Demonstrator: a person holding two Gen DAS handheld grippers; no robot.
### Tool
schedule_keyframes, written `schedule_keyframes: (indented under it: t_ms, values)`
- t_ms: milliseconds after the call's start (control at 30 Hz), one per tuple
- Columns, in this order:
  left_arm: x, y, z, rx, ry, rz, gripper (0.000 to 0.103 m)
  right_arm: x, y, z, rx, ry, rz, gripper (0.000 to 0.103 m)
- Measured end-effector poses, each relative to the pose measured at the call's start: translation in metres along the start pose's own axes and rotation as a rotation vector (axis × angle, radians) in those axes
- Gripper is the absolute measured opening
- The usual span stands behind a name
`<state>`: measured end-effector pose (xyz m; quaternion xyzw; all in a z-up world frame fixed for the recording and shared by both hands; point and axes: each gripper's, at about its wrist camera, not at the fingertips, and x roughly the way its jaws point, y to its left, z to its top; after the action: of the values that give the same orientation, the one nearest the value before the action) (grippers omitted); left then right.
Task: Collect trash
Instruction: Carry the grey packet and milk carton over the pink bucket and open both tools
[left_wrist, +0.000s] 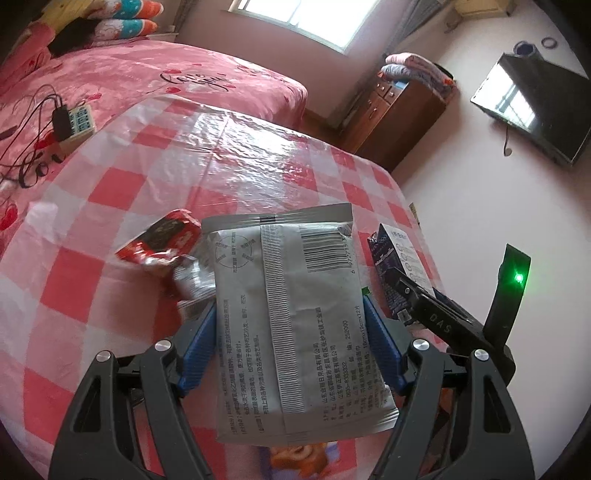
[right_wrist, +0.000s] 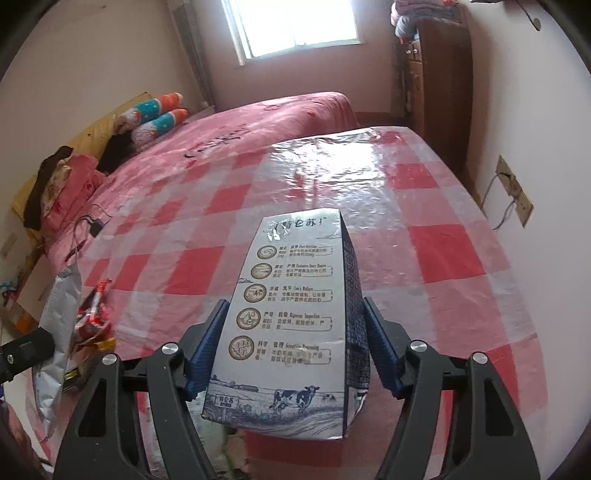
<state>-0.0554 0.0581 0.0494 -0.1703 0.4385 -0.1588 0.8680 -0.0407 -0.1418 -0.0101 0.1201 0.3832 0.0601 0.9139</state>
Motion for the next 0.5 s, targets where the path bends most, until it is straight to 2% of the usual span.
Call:
schedule_keyframes:
  t_ms: [267,400,500]
  values:
    - [-0.026,0.035,-0.01,-0.039,-0.022,-0.026,0.075,-0.009,0.02,0.0,0.059,0.017,0.168,0.07]
    - [-0.036,0.058,-0.018,-0.068,-0.02,-0.03,0.075,-0.013,0.037,0.001,0.105,0.048,0.312,0.07]
    - [-0.043,0.076,-0.026,-0.092,-0.021,-0.041,0.075,-0.012,0.052,-0.002,0.12,0.079,0.387,0.07]
